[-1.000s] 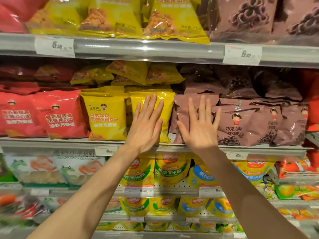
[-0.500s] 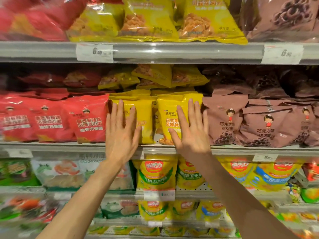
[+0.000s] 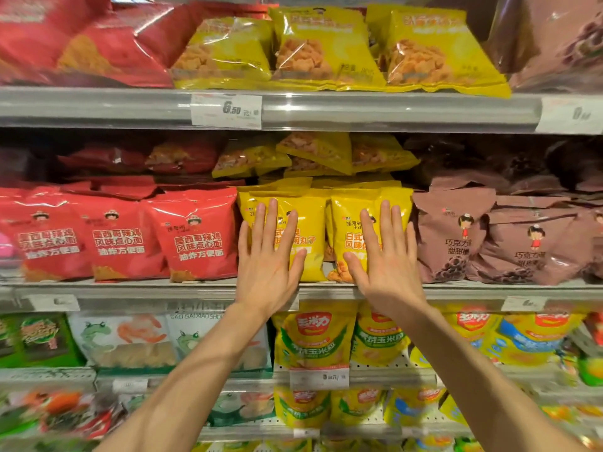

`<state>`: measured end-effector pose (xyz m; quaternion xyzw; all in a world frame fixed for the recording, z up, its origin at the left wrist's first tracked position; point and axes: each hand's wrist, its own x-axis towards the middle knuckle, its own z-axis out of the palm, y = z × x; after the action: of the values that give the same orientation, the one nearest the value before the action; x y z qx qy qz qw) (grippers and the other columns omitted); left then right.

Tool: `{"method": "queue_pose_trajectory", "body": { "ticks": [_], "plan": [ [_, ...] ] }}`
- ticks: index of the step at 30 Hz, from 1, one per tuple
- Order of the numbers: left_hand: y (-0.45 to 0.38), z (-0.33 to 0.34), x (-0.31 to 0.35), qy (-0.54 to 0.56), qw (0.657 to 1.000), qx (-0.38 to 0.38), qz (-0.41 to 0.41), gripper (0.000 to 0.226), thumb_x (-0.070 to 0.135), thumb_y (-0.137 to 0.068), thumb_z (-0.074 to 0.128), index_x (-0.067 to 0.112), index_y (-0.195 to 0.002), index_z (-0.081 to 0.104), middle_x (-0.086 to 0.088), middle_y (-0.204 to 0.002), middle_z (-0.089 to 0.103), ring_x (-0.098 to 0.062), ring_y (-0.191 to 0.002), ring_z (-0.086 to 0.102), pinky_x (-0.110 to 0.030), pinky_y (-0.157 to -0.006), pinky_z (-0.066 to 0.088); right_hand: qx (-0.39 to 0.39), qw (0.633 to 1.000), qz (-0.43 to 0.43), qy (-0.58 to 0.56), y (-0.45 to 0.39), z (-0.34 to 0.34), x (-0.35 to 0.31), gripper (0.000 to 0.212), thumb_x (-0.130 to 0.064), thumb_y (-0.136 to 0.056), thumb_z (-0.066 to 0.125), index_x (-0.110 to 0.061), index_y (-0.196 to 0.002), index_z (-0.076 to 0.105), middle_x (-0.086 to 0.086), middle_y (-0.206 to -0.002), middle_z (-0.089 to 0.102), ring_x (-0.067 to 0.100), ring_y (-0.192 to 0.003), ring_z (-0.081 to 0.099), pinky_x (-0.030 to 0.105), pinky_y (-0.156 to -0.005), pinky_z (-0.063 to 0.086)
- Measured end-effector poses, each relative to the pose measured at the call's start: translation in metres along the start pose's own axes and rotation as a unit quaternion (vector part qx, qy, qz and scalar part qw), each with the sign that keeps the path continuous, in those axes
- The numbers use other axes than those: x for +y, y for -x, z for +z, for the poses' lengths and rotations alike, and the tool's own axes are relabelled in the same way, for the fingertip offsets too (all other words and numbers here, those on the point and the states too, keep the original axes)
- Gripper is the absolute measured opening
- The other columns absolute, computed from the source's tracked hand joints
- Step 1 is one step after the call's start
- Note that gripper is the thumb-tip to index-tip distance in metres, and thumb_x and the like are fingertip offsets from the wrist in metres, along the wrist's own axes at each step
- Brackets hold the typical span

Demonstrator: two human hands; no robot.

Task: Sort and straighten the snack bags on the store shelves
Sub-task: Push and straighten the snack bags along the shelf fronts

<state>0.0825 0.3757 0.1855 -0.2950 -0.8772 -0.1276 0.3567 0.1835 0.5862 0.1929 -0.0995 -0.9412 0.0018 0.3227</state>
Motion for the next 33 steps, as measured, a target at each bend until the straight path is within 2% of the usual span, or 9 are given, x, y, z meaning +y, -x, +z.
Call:
{"method": "queue_pose_trajectory", "body": {
  "ticks": [5,8,11,14,17,23,28,31,33],
  "plan": [
    [-0.002,-0.008,-0.001,0.041,0.999,0.003,0.002,0.066,0.049,-0.105,0.041,0.024,-0.163,0.022,-0.011,-0.172,0.005,-0.029,-0.159,0.0,-0.058,-0.125,0.012,-0.009,1.0,-0.009,0.012,0.001,-0.008,0.002,0.077,-0.059,-0.103,0.031,-0.024,-0.164,-0.001,0.013,-0.171,-0.015,0.03,-0.158,-0.016,0.058,-0.126,0.004],
    [0.007,-0.026,-0.012,0.091,0.992,0.086,-0.032,0.062,0.039,-0.099,0.058,0.019,-0.155,0.041,-0.014,-0.169,0.019,-0.032,-0.157,0.013,-0.057,-0.124,0.013,0.003,1.0,0.002,-0.003,0.007,-0.012,-0.005,0.077,-0.058,-0.103,0.033,-0.022,-0.165,0.002,0.014,-0.171,-0.015,0.03,-0.157,-0.016,0.057,-0.126,0.003],
    [0.02,-0.038,-0.04,0.071,0.981,0.141,-0.109,0.065,0.036,-0.098,0.058,0.014,-0.156,0.039,-0.02,-0.168,0.015,-0.037,-0.157,0.012,-0.056,-0.125,0.01,-0.003,1.0,0.016,-0.007,0.012,-0.009,-0.016,0.076,-0.056,-0.103,0.033,-0.021,-0.165,0.003,0.014,-0.17,-0.016,0.03,-0.157,-0.017,0.06,-0.125,0.004],
    [0.025,-0.036,-0.069,0.037,0.984,0.066,-0.163,0.072,0.042,-0.1,0.045,0.019,-0.163,0.018,-0.016,-0.171,-0.003,-0.031,-0.159,-0.003,-0.057,-0.126,0.006,0.004,1.0,0.028,-0.01,0.012,-0.006,-0.033,0.076,-0.055,-0.103,0.035,-0.02,-0.165,0.009,0.016,-0.171,-0.012,0.031,-0.158,-0.014,0.062,-0.125,0.002],
    [0.019,-0.029,-0.079,0.02,0.989,0.006,-0.148,0.072,0.045,-0.102,0.036,0.021,-0.164,0.009,-0.013,-0.172,-0.008,-0.029,-0.159,-0.009,-0.057,-0.126,0.006,0.024,1.0,-0.012,0.008,0.003,-0.004,-0.057,0.075,-0.055,-0.103,0.037,-0.018,-0.164,0.014,0.016,-0.171,-0.004,0.033,-0.158,-0.007,0.059,-0.126,0.003],
    [0.019,-0.035,-0.092,0.013,0.993,0.005,-0.117,0.065,0.044,-0.105,0.034,0.025,-0.164,0.016,-0.011,-0.172,-0.002,-0.026,-0.159,-0.006,-0.049,-0.127,0.006,-0.031,0.997,-0.056,0.048,-0.01,0.011,-0.093,0.079,-0.06,-0.104,0.031,-0.027,-0.163,-0.008,0.014,-0.17,-0.016,0.032,-0.157,-0.015,0.059,-0.126,0.005],
    [0.021,-0.044,-0.108,0.035,0.995,-0.024,-0.088,0.063,0.041,-0.107,0.038,0.026,-0.164,0.015,-0.01,-0.172,-0.002,-0.023,-0.159,-0.007,-0.05,-0.128,0.005,-0.041,0.998,-0.039,0.036,-0.01,0.013,-0.098,0.077,-0.059,-0.104,0.03,-0.028,-0.163,-0.009,0.013,-0.17,-0.018,0.031,-0.157,-0.018,0.059,-0.126,0.001],
    [0.022,-0.059,-0.113,0.063,0.993,0.054,-0.085,0.054,0.035,-0.104,0.048,0.018,-0.155,0.04,-0.01,-0.168,0.025,-0.025,-0.157,0.017,-0.051,-0.126,0.014,-0.021,0.999,-0.023,0.012,-0.01,0.012,-0.108,0.078,-0.057,-0.1,0.032,-0.021,-0.165,0.006,0.015,-0.171,-0.01,0.031,-0.158,-0.013,0.06,-0.125,0.003],
    [0.029,-0.067,-0.128,0.049,0.986,0.121,-0.106,0.051,0.029,-0.101,0.055,0.015,-0.15,0.047,-0.012,-0.166,0.029,-0.03,-0.154,0.022,-0.052,-0.124,0.017,-0.009,1.0,-0.019,0.005,-0.011,0.013,-0.117,0.079,-0.057,-0.1,0.034,-0.018,-0.164,0.012,0.016,-0.171,-0.007,0.031,-0.158,-0.011,0.061,-0.125,0.006]
  ]
}}
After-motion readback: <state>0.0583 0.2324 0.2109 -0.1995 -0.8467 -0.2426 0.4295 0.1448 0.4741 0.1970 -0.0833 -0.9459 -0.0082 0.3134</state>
